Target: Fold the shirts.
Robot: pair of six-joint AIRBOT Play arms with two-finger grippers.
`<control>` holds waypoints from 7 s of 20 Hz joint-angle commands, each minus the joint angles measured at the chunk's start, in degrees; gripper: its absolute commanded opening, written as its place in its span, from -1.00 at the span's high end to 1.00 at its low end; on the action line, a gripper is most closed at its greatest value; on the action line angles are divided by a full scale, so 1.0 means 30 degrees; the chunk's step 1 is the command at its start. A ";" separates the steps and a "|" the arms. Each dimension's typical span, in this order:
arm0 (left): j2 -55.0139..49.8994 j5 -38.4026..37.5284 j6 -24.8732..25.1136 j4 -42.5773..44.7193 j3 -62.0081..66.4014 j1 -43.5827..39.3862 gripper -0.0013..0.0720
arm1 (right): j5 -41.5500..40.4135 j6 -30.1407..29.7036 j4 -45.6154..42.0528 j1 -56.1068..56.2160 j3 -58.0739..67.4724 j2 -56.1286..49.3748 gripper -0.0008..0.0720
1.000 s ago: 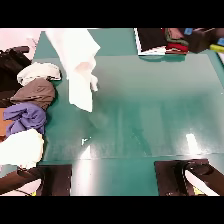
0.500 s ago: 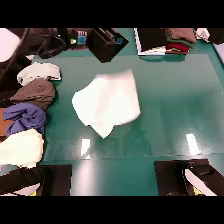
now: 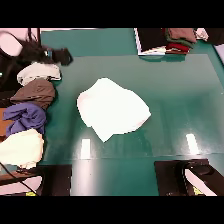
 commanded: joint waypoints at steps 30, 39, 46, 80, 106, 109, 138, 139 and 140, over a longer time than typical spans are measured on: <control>0.1049 -0.1275 0.0714 0.1166 -0.4211 0.0131 0.89 | 0.3905 0.1712 -0.0131 0.0772 -0.9398 -0.2091 0.94; 0.5326 -0.5362 0.0415 -0.0109 -0.9792 -0.3300 0.89 | 0.4218 0.1807 0.0372 -0.0729 -1.1183 -0.2535 0.94; 1.0069 -0.5166 -0.2229 0.0342 -1.0542 -0.5508 -0.86 | 0.3912 0.1800 0.0299 -0.0729 -0.8990 -0.1800 0.94; -0.6572 -0.2368 0.5566 -0.3861 0.1173 0.0787 0.89 | 0.4721 0.2149 0.3045 -0.0627 -1.1876 -0.3293 -0.14; 0.2302 -0.0823 0.5064 -0.2929 0.5639 0.0823 0.89 | 0.5581 0.0270 -0.1457 0.1071 -0.3271 -0.3825 0.94; 0.5770 -0.0539 0.5064 -0.2987 0.6535 0.0823 0.89 | 0.7257 0.0270 -0.2754 -0.0131 -0.0845 -0.1880 0.94; 0.5472 -0.2463 0.5056 -0.0852 -0.4408 0.0823 0.89 | 0.9661 0.0000 -0.3235 -0.0007 -0.6798 -0.9785 -0.31; 0.5472 -0.2455 0.5049 -0.0860 -0.4408 0.0823 0.89 | 0.9792 0.0000 -0.3220 -0.0299 -0.6798 -1.0360 -0.31; 0.5472 -0.2455 0.5049 -0.0860 -0.4408 0.0823 0.89 | 0.9908 0.0000 -0.3191 -0.0466 -0.6798 -1.0805 -0.27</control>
